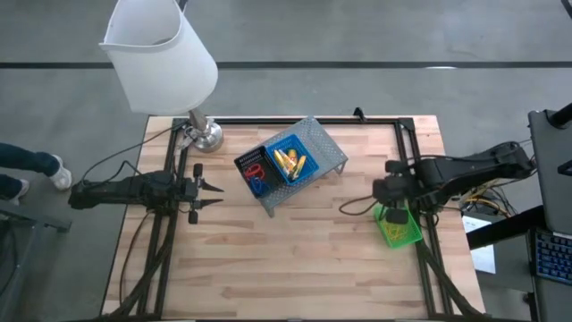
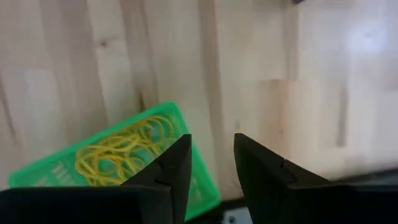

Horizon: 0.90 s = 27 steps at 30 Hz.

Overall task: Pick & Place Office Desk Supplies
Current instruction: Put the green basket filled with rubber bands on the shelf

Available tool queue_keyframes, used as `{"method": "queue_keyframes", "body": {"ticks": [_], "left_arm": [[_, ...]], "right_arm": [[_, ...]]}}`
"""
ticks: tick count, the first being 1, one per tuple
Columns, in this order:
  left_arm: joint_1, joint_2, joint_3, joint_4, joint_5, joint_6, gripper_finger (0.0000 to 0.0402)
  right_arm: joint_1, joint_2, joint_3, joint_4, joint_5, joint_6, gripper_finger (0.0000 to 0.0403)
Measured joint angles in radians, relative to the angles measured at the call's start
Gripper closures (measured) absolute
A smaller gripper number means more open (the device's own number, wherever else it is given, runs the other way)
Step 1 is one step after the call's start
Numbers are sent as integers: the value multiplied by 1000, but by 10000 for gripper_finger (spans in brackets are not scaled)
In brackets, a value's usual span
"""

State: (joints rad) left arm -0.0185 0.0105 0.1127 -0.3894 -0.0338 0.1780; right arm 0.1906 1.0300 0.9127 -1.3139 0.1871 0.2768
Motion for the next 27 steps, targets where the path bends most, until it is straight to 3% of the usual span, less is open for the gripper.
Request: {"method": "queue_keyframes", "body": {"ticks": [8, 21, 27], "left_arm": [[0, 0, 0, 0, 0, 0, 268], [0, 0, 0, 0, 0, 0, 268], [0, 0, 0, 0, 0, 0, 268]], "right_arm": [[32, -62, -118, 72, -11, 27, 267], [32, -53, -228, 141, -12, 0, 254], [32, -43, -266, 183, -85, 11, 259]]}}
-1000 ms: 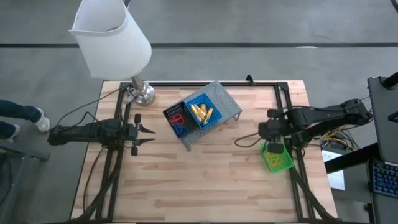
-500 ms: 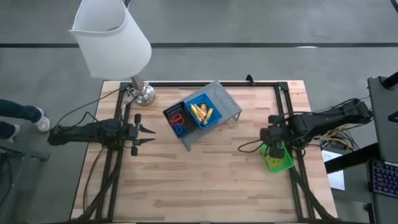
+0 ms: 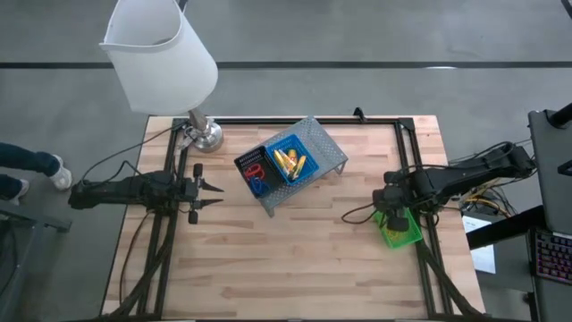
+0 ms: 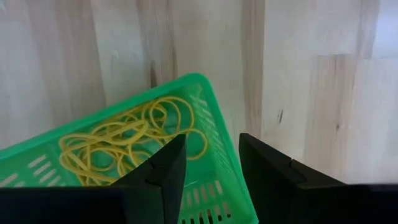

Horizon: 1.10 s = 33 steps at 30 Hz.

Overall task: Pick & Place Office Desk Supplies
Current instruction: Put the green basket filled with rubber bands on the shelf

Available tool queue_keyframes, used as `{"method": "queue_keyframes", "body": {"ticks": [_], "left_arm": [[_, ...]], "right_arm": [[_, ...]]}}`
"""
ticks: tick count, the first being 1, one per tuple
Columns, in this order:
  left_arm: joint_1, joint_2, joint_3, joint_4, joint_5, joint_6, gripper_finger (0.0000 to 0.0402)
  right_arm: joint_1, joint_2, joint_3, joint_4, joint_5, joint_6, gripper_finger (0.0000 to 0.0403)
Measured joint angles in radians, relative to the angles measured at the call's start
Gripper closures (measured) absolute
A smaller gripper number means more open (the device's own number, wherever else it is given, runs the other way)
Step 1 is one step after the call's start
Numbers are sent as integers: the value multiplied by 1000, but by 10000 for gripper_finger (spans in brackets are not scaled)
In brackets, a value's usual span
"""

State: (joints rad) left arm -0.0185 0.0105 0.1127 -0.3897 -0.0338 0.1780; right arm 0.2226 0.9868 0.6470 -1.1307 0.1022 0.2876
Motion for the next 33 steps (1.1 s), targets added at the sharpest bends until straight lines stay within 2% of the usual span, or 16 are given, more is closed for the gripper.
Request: {"method": "queue_keyframes", "body": {"ticks": [11, 17, 22, 24, 28, 33], "left_arm": [[0, 0, 0, 0, 0, 0, 268], [0, 0, 0, 0, 0, 0, 268], [0, 0, 0, 0, 0, 0, 268], [0, 0, 0, 0, 0, 0, 268], [0, 0, 0, 0, 0, 0, 268], [0, 0, 0, 0, 0, 0, 268]], "right_arm": [[0, 72, -3, 4, -3, 5, 263], [0, 76, 53, 9, 54, 69, 262], [10, 53, 95, 9, -57, 243, 258], [38, 53, 109, 13, -100, 303, 258], [147, 56, 136, 19, -110, 392, 266], [320, 68, 136, 51, -99, 648, 273]]}}
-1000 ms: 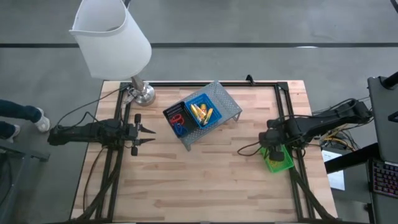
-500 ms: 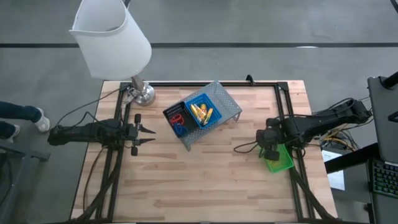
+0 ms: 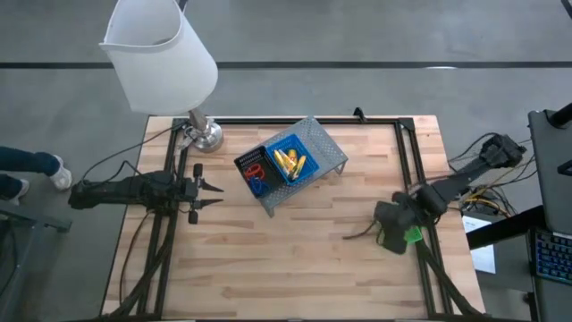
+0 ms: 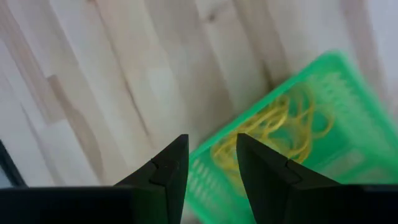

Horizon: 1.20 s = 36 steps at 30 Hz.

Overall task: Pick & Place Office Desk Supplies
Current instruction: Put the green basket filled with rubber bands on the shelf

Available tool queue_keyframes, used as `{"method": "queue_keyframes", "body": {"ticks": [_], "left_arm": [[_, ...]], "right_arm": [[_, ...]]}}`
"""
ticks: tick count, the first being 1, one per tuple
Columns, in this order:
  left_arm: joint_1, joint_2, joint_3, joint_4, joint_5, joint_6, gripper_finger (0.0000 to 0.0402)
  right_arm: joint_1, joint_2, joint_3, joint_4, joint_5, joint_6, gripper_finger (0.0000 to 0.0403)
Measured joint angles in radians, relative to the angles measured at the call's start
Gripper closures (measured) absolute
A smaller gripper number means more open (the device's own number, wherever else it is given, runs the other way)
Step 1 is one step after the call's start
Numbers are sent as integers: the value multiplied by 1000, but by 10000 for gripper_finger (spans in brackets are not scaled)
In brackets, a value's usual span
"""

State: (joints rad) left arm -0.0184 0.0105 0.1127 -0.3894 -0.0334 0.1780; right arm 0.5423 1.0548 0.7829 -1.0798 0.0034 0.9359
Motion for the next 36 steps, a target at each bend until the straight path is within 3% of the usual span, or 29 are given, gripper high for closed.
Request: {"method": "queue_keyframes", "body": {"ticks": [6, 16, 25, 36], "left_arm": [[0, 0, 0, 0, 0, 0, 268], [0, 0, 0, 0, 0, 0, 268], [0, 0, 0, 0, 0, 0, 268], [0, 0, 0, 0, 0, 0, 268]], "right_arm": [[194, 71, 3, 22, 15, 260, 273], [373, 232, 46, 23, 16, 318, 264], [422, 331, 40, -17, 25, 280, 258], [422, 356, 8, -4, 31, 230, 263]]}}
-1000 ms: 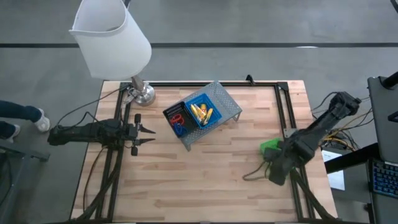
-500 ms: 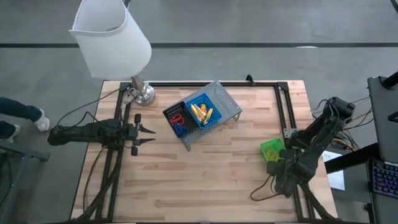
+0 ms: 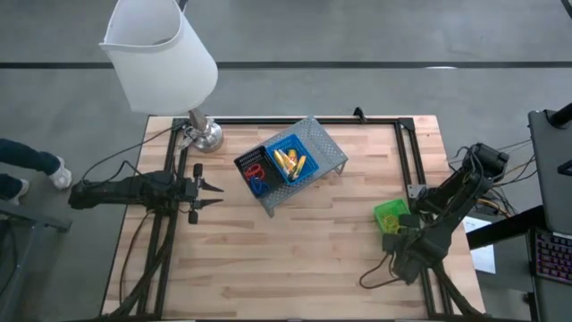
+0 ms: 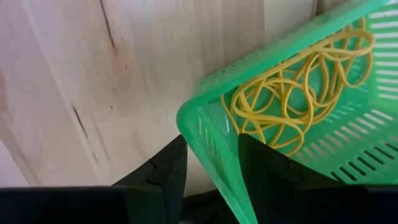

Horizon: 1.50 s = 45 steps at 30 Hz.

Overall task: Pick & Place Office Desk Supplies
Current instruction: Put the green basket filled with rubber bands on the shelf

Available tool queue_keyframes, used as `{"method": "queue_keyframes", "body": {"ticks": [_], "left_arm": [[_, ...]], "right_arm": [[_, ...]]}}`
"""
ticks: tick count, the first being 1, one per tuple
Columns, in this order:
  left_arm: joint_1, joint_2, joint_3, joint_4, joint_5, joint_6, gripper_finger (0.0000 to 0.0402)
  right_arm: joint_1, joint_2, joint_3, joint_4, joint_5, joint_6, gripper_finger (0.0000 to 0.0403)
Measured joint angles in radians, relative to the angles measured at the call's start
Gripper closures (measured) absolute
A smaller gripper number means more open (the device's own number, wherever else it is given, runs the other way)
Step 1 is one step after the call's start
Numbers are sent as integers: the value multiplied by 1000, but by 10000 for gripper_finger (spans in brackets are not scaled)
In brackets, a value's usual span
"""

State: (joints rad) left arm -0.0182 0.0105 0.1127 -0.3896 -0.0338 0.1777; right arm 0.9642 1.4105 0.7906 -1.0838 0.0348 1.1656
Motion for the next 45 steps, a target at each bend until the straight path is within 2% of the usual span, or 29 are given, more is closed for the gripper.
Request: {"method": "queue_keyframes", "body": {"ticks": [5, 15, 26, 33, 40, 45], "left_arm": [[0, 0, 0, 0, 0, 0, 268], [0, 0, 0, 0, 0, 0, 268], [0, 0, 0, 0, 0, 0, 268], [0, 0, 0, 0, 0, 0, 268], [0, 0, 0, 0, 0, 0, 268], [0, 0, 0, 0, 0, 0, 268]], "right_arm": [[0, 0, -1, 0, 10, -47, 292], [0, -1, -1, 2, 27, -55, 386], [0, -1, -1, 7, 121, -71, 389], [-31, -1, 35, 0, 168, -153, 390], [-97, -1, 153, -129, 187, -252, 390], [-155, -1, 253, -262, 247, -371, 390]]}}
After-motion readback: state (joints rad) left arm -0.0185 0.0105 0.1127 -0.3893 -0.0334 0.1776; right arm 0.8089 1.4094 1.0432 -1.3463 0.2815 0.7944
